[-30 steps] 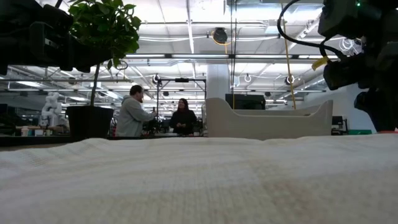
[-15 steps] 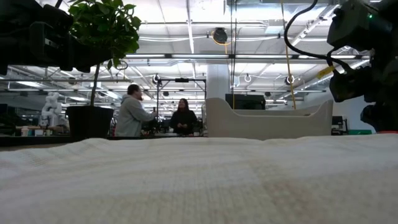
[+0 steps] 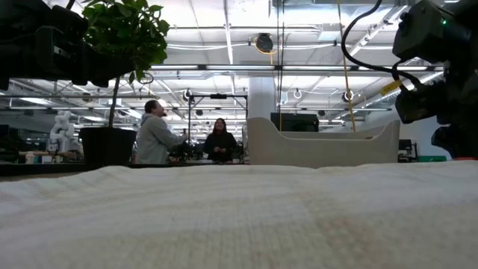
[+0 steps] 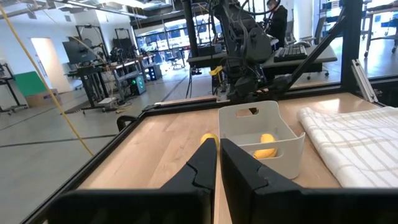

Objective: Pick and placing Produce into tupperware
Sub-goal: Put the orange carrot into the gray bin

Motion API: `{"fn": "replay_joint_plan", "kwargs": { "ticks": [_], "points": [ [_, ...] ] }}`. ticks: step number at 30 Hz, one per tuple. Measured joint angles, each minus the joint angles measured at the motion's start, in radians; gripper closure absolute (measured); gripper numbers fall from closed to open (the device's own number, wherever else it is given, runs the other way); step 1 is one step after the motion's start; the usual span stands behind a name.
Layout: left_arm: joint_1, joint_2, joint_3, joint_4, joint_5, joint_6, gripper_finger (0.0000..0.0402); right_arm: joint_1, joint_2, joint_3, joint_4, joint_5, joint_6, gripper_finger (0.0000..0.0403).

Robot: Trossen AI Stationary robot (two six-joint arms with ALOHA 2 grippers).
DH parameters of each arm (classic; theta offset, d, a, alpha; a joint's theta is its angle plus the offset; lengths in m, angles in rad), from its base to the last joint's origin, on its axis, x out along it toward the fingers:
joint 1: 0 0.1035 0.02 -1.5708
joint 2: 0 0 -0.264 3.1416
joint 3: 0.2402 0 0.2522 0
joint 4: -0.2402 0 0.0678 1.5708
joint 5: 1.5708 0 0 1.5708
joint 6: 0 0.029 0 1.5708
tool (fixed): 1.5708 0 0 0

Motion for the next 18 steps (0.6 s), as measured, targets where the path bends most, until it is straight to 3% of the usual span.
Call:
{"fn": "replay_joint_plan", "kwargs": {
  "ticks": [10,18],
  "points": [
    [0.0,0.0,0.0,0.0,0.0,-0.001,0.0376,-0.002,0.001,0.018,-0.019,0.005,-0.008,0.0254],
    [0.0,0.0,0.0,0.0,0.0,-0.002,0.0376,-0.008,0.004,0.073,-0.049,-0.027,-0.032,0.0246]
  ]
}}
